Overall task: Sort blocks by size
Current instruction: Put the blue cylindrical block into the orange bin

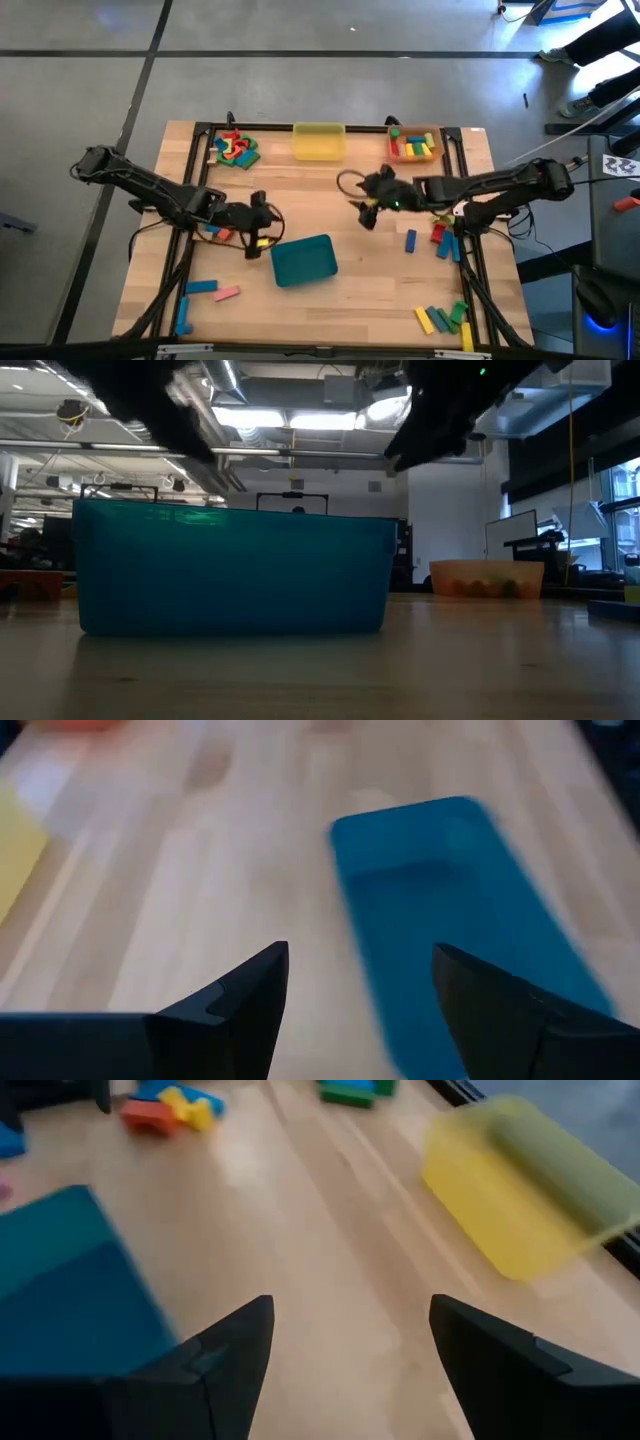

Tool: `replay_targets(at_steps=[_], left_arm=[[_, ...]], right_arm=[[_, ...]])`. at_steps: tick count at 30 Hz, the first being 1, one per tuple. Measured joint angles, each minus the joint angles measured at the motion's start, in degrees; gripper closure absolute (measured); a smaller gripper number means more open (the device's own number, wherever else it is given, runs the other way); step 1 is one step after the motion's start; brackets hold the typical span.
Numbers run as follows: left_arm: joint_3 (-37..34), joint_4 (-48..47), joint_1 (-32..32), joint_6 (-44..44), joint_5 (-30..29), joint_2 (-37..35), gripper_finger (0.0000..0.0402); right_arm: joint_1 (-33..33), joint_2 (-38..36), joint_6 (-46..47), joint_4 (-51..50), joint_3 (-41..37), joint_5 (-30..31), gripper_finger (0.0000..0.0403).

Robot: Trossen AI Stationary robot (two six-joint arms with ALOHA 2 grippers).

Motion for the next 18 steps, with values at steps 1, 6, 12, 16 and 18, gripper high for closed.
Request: replay_targets(at_steps=[1,6,12,16,18], left_arm=[[1.0,-1.2,-1.2,0.3,0.0,0.0,0.0172],[6.9,-9.7,-6.4,-1.4,-0.1,2.4,0.0172],[17.7,-25.4,-12.1,-5.9,-0.2,10.8,0.0172],[24.5,-33.0,-16.0,-8.2,-0.2,16.5,0.0172],[27.3,-36.2,-17.9,-9.7,0.0,18.8,0.0172]], right_arm=[[1.4,0.4,0.0,1.4,0.1,0.9,0.0132],[6.6,3.7,0.3,7.0,0.0,3.5,0.0132],[10.1,8.6,0.4,14.3,0.0,3.4,0.0132],[12.1,10.8,1.4,18.5,0.0,3.0,0.0132],[13.1,11.6,1.6,20.8,0.0,3.1,0.0132]])
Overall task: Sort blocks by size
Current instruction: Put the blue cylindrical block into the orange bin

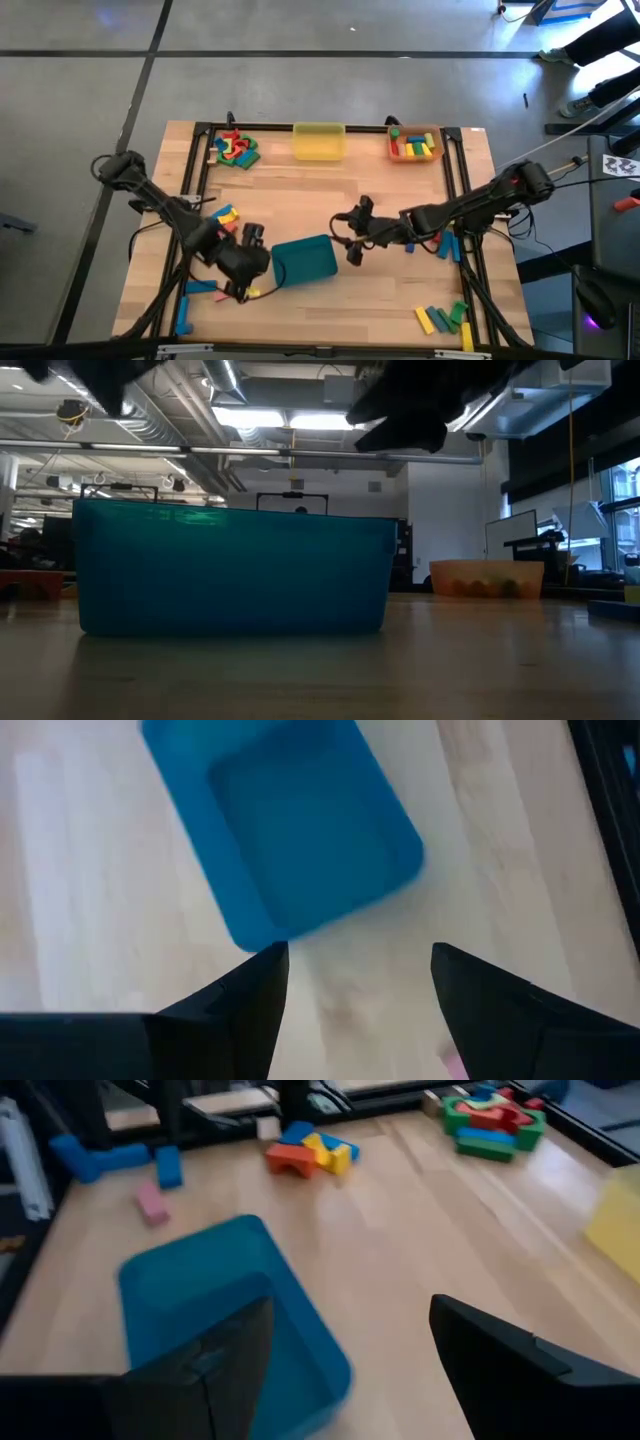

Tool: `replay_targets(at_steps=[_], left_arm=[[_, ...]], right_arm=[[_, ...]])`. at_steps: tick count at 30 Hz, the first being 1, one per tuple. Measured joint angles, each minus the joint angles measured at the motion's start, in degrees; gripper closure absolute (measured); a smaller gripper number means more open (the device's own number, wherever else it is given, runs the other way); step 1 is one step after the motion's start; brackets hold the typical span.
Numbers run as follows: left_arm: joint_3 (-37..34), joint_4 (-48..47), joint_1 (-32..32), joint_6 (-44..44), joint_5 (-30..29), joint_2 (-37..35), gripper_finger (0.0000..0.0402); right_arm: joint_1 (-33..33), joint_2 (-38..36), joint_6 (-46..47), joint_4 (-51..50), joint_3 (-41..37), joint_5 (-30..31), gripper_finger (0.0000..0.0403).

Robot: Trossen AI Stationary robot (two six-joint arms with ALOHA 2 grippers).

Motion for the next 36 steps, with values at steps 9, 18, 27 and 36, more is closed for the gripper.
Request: replay_targets(at_steps=[9,18,27,36], left_arm=[[4.2,-5.0,-8.6,-12.9,10.4,3.6,0.0172],[4.3,-9.5,-17.1,-25.7,18.4,4.8,0.0172],[4.3,-8.9,-23.2,-30.6,24.4,10.1,0.0172],[4.2,-6.2,-26.6,-32.7,31.3,15.7,0.0172]], right_arm=[[5.1,1.2,2.9,5.8,0.0,0.6,0.0132],[8.3,5.7,3.4,14.7,0.0,4.6,0.0132],[8.2,11.1,8.3,22.8,0.0,2.5,0.0132],[8.3,12.4,13.5,25.5,0.0,1.0,0.0132]])
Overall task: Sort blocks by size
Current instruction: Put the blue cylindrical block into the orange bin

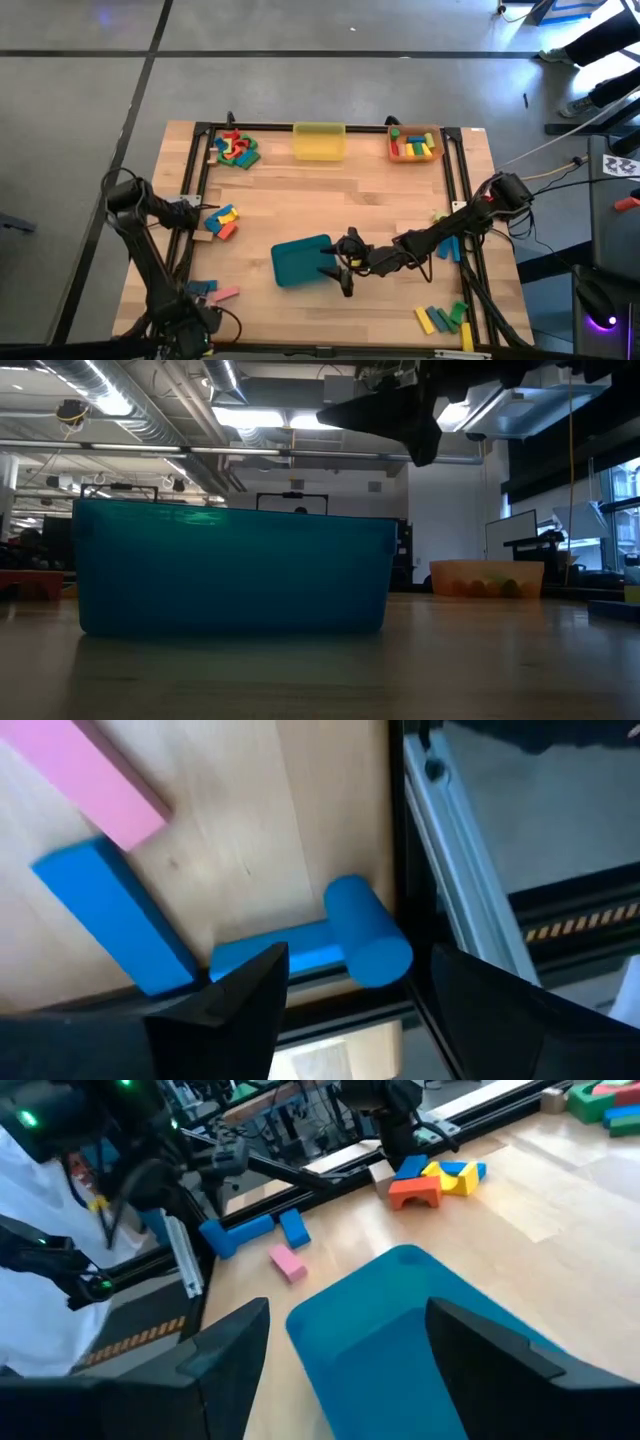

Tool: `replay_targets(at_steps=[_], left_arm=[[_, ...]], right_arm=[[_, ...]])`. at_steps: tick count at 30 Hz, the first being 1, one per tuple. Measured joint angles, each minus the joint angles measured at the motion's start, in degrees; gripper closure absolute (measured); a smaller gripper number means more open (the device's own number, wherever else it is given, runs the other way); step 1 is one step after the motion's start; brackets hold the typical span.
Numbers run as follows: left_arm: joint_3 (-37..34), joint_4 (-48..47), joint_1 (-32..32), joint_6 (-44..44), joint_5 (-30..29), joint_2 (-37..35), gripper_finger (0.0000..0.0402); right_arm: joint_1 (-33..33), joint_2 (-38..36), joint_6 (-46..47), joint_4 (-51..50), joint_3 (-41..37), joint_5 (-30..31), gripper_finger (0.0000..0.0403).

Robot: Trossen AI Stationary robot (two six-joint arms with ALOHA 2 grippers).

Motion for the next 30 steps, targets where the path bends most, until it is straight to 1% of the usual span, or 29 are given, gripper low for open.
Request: replay_targets(at_steps=[9,14,19,30], left_arm=[[-0.1,0.0,-1.1,0.2,0.9,2.9,0.0172],[-1.8,0.3,-1.2,-2.1,1.2,3.0,0.0172],[-3.0,1.6,-1.4,-3.0,4.6,3.0,0.0172],[-3.1,1.9,-1.3,-2.4,4.7,3.0,0.0172]], right_arm=[[2.3,0.3,-0.1,1.7,0.0,2.9,0.0132],[2.1,0.3,-0.2,1.9,0.0,3.0,0.0132],[2.1,0.3,-0.5,1.9,0.0,3.0,0.0132],[2.1,0.3,-1.5,2.0,0.0,3.0,0.0132]])
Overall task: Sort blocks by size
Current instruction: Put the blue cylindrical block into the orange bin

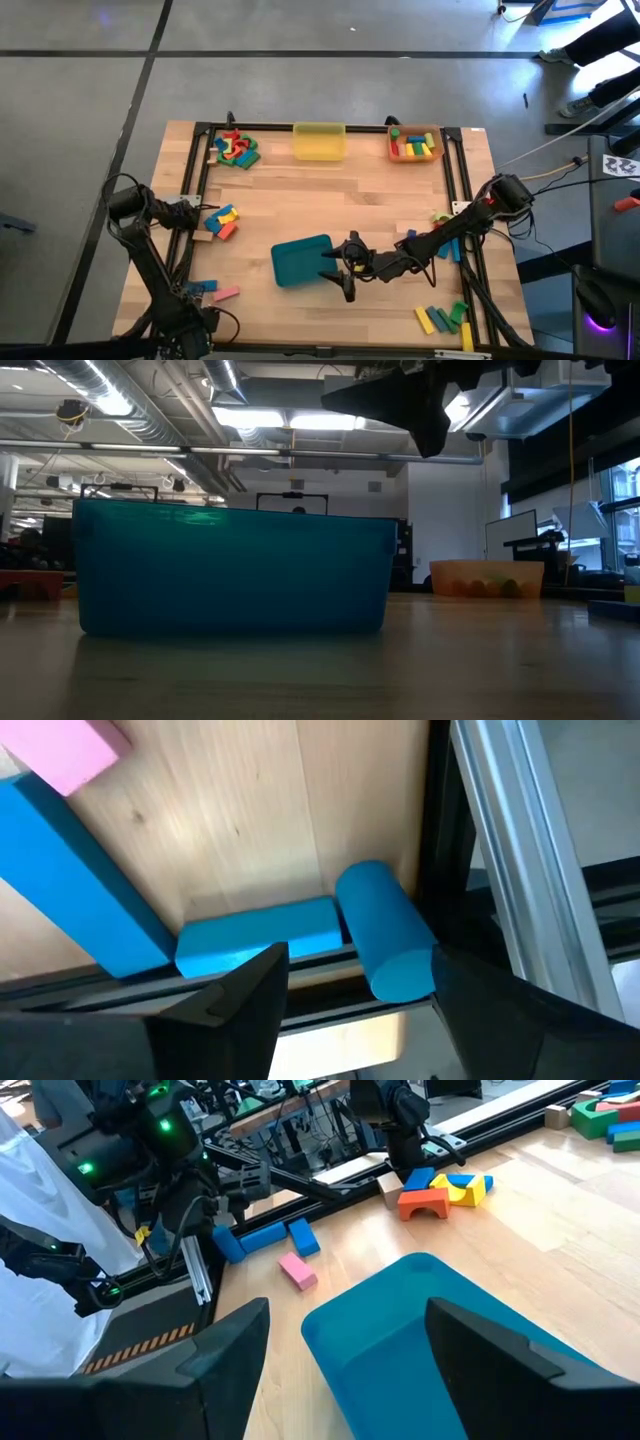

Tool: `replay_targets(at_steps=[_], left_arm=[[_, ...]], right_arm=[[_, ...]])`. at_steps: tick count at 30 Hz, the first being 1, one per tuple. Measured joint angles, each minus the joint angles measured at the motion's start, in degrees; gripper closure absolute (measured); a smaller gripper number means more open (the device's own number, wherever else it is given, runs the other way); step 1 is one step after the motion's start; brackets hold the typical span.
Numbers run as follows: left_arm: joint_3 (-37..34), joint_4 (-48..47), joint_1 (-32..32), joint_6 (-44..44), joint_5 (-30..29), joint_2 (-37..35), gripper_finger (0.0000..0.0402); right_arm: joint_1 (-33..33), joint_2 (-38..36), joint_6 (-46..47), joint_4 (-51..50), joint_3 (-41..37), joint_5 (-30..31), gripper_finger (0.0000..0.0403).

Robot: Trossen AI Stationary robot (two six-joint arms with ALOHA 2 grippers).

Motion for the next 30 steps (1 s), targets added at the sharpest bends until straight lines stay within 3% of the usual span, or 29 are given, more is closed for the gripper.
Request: replay_targets(at_steps=[16,30], left_arm=[[-1.7,2.3,-0.1,-8.4,5.2,0.0,0.0172],[-2.5,4.7,-1.1,-8.7,4.5,1.2,0.0174]], right_arm=[[0.0,0.0,0.0,0.0,0.0,0.0,0.0132],[0.0,0.0,0.0,0.0,0.0,0.0,0.0132]])
